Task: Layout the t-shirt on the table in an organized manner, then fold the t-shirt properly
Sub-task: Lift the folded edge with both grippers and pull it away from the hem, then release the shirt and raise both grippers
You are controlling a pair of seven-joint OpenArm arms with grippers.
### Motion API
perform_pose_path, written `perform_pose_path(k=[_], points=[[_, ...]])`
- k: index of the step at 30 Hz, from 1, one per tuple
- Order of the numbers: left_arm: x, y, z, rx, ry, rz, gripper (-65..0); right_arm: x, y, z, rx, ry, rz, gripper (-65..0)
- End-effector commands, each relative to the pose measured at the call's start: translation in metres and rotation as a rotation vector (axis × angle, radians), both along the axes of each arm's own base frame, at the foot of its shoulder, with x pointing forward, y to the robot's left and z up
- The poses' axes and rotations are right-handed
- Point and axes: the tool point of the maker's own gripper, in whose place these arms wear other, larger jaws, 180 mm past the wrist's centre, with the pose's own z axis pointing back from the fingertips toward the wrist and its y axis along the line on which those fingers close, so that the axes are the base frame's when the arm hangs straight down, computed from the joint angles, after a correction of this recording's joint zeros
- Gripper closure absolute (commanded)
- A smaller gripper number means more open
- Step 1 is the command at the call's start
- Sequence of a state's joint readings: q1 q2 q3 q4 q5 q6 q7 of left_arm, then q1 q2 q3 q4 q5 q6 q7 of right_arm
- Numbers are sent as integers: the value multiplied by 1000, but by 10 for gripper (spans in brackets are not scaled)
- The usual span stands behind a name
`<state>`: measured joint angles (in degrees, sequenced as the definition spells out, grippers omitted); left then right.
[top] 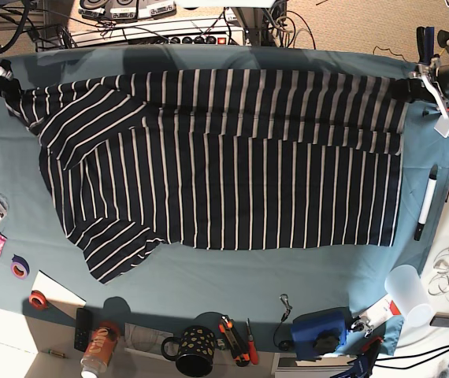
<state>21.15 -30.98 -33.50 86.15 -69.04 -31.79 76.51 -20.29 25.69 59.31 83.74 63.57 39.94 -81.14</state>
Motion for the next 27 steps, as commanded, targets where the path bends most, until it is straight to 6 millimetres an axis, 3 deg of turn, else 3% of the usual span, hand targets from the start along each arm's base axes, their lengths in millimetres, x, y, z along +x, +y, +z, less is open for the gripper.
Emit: perform_pose_path(k=[1, 4, 8, 14, 16, 19, 20, 25, 27], points=[[-22, 6, -9, 26, 104, -5, -258, 10, -8, 19, -36, -53, 9, -211], [-22, 6, -9, 26, 107, -7, -260, 14, -9, 27, -30, -82, 15, -211], [-17, 4, -3, -11, 74, 7, -260, 28, -9, 51, -12, -169, 47, -211], [8, 26, 38, -91, -123, 115, -260, 39, -14, 82, -18, -253, 76, -211], [14, 41, 53, -88, -194, 159, -260, 41, -13, 82, -14, -260, 78, -185], [22, 60, 69, -62, -256, 211, -224, 41, -12, 80, -12, -253, 82, -45], [23, 63, 71, -49, -265, 209, -198, 41, -11, 79, -9, -254, 80, -32], [31, 69, 75, 7, -291, 164, -172, 42, 1, 67, 27, -243, 91, -40], [35, 70, 76, 19, -306, 153, -172, 44, 12, 57, 52, -218, 121, -72]])
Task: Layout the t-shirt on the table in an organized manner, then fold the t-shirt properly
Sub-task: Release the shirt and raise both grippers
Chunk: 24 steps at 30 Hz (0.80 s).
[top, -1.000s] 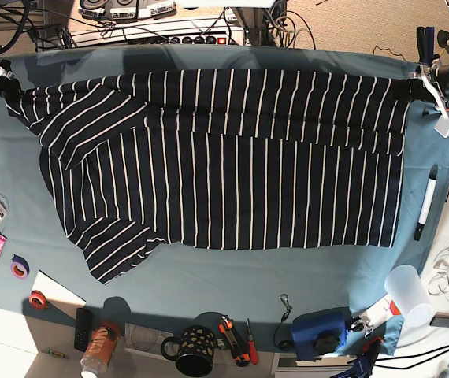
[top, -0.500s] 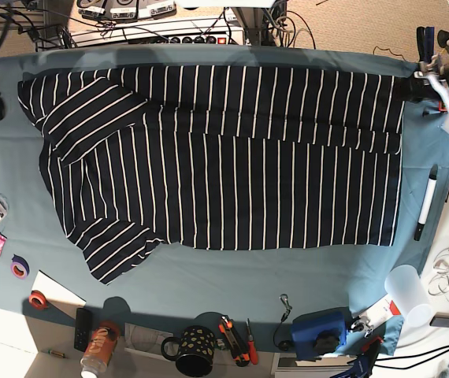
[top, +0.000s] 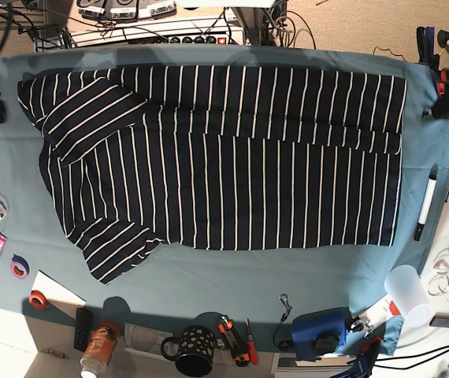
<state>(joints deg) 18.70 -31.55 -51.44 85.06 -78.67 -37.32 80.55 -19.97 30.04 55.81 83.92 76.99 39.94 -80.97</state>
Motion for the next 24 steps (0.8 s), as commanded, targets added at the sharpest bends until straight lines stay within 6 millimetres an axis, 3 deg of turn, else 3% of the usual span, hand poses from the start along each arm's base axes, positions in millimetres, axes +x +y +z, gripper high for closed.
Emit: perform_pose_path(k=[1, 6, 9, 18, 24], points=[[8, 7, 13, 28, -37, -9, -172, 9, 3, 10, -9, -33, 29, -87], [14, 16, 10, 95, -15, -6, -172, 14, 36, -16, 29, 50, 139, -91], [16, 23, 9, 130, -20, 18, -172, 16, 39, -32, -26, 120, 164, -91], [16, 32, 4, 200, -12, 14, -172, 30, 72, -47, -7, 153, 277, -91], [19, 57, -1, 335, -5, 72, -171, 29, 83, -54, 3, 176, 316, -90]])
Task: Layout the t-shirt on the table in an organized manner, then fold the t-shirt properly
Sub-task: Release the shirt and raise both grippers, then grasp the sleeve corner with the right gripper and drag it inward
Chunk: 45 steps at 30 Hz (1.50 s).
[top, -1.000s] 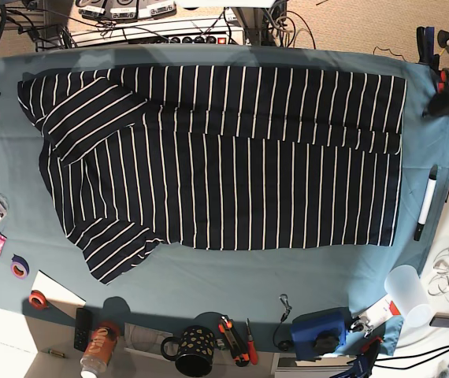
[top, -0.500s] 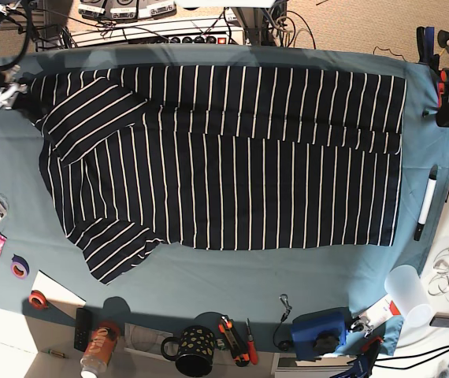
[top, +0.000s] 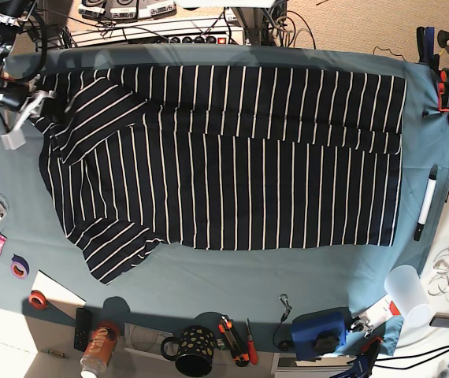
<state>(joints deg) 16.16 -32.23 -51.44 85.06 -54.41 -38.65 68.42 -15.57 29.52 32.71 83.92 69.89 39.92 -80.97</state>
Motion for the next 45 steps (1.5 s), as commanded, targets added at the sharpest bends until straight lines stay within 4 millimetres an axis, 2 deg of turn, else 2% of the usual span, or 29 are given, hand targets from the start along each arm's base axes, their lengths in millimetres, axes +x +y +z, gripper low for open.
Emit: perform_pose_path(k=[1, 3, 6, 11, 15, 19, 24, 31, 34, 36, 38, 40, 42, 44, 45], points=[[10, 8, 16, 34, -47, -9, -171, 10, -5, 14, -13, -49, 5, -90], [10, 9, 14, 53, -34, -21, -171, 11, -5, 14, -12, -51, 5, -82], [13, 6, 3, 98, 7, -44, -152, 17, -5, 18, -12, -68, 5, 0], [27, -8, -15, 146, 42, -77, -142, 43, -5, 37, -12, -148, 4, 0], [42, -17, -12, 146, 32, -104, -142, 70, -5, 59, -12, -234, 4, 0], [57, -17, -2, 149, -12, -102, -142, 93, -2, 80, -3, -313, 2, 0], [66, -21, 6, 153, -42, -134, -142, 123, 22, 91, 69, -409, -26, 0], [66, -24, 6, 159, -43, -171, -142, 152, 67, 70, 52, -441, -19, 0], [66, -24, 6, 158, -43, -171, -142, 157, 76, 71, 34, -450, 13, 0], [65, -24, 5, 158, -41, -171, -142, 155, 70, 78, 17, -465, 5, 0], [65, -24, 5, 158, -42, -171, -142, 150, 56, 92, -4, -489, -23, 0], [65, -24, 5, 159, -43, -172, -142, 139, 42, 104, -11, -486, -39, 0], [66, -29, 5, 159, -53, -205, -146, 129, 24, 114, -43, -494, -70, -92], [67, -40, 4, 155, -70, -261, -174, 117, 2, 112, -91, -470, -101, -187], [68, -45, 2, 150, -71, -276, -184, 109, -7, 108, -110, -451, -113, -203]])
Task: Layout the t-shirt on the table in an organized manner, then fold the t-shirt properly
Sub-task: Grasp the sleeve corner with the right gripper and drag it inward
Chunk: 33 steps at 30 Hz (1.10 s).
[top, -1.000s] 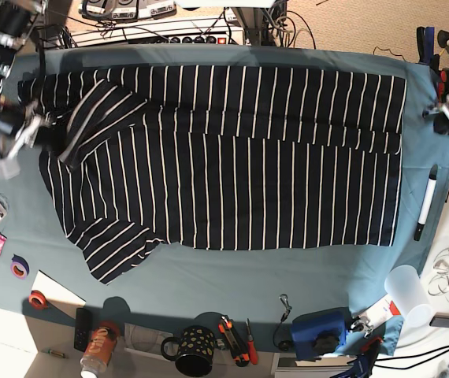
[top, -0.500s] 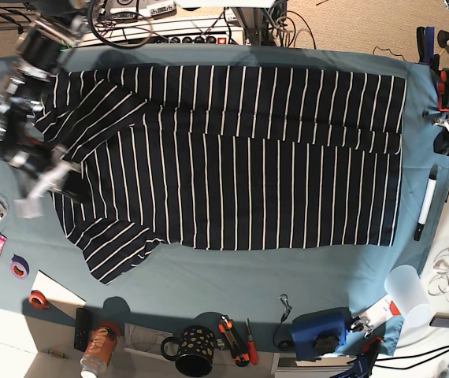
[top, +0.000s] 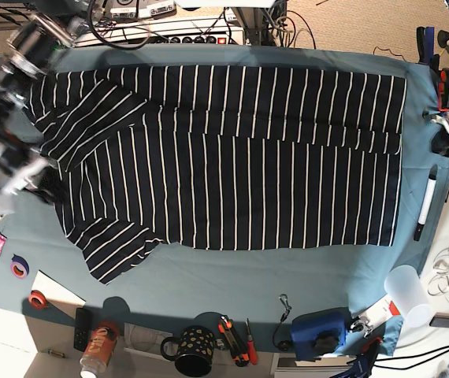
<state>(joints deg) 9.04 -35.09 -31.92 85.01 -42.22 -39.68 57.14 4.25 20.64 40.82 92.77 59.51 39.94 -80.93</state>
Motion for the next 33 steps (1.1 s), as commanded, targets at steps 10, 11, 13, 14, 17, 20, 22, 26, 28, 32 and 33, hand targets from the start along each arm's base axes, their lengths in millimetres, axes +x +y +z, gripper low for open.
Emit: perform_pose_path(k=[10, 11, 13, 14, 17, 20, 22, 26, 28, 32, 33], points=[[53, -41, 10, 46, -95, -99, -187, -28, -49, 13, -73, -2, -109, -202], [62, -43, 13, 60, -106, -100, -187, -28, -49, 12, -74, 1, -109, -202], [77, -49, 22, 81, -131, -115, -187, -27, -56, 9, -102, 7, -137, -202], [86, -51, 26, 97, -143, -117, -187, -25, -63, 9, -121, -4, -164, -202], [109, -52, 40, 145, -181, -95, -187, -18, -80, 7, -170, -27, -231, -202], [124, -50, 52, 181, -209, -76, -187, -1, -82, 2, -153, -18, -223, -201], [129, -43, 58, 220, -220, -72, -187, 17, -78, 3, -141, -24, -195, -201], [130, -25, 65, 262, -219, -25, -187, 60, -92, 7, -268, -12, -196, -201], [129, -21, 67, 262, -216, -21, -187, 81, -96, 4, -297, 17, -196, -201], [129, -18, 69, 264, -217, -19, -187, 114, -87, -15, -245, 83, -151, -201], [129, -18, 69, 263, -217, -16, -187, 120, -85, -21, -237, 102, -143, -201]])
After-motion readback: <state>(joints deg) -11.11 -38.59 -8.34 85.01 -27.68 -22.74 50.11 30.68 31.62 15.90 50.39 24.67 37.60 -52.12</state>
